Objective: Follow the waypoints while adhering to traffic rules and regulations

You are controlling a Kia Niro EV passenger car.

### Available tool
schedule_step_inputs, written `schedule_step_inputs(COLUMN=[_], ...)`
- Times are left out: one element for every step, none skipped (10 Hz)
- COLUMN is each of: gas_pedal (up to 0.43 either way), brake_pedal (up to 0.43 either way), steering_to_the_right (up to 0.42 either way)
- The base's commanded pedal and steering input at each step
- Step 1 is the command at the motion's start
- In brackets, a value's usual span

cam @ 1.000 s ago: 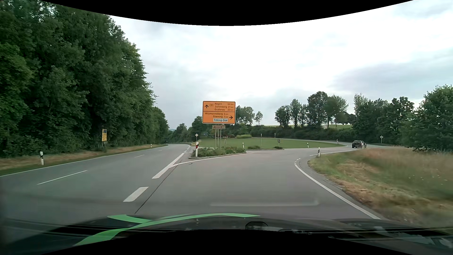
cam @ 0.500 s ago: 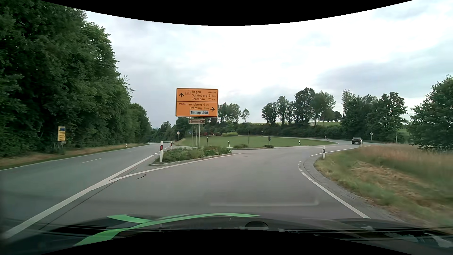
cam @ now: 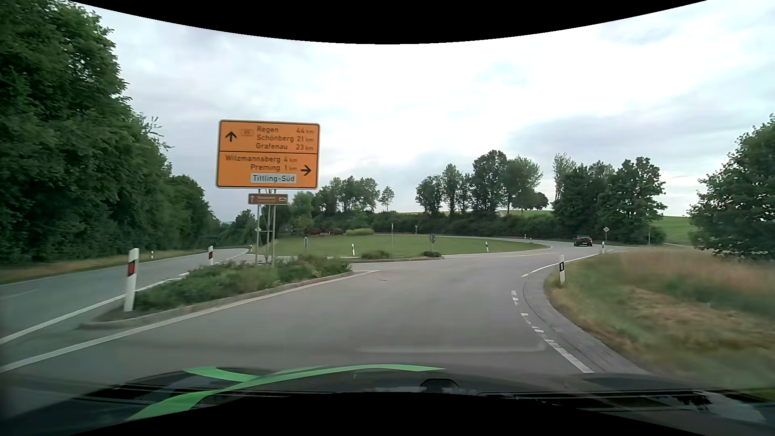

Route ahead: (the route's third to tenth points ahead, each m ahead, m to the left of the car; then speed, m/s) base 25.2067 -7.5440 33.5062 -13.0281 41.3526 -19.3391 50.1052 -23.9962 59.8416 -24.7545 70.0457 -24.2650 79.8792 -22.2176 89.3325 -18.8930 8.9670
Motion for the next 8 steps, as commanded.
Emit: schedule_step_inputs(gas_pedal=[0.157, 0.157, 0.157, 0.157, 0.157, 0.157, 0.169, 0.189], brake_pedal=[0.0, 0.0, 0.0, 0.0, 0.0, 0.0, 0.0, 0.0], steering_to_the_right=[0.113, 0.113, 0.114, 0.114, 0.116, 0.119, 0.121, 0.121])
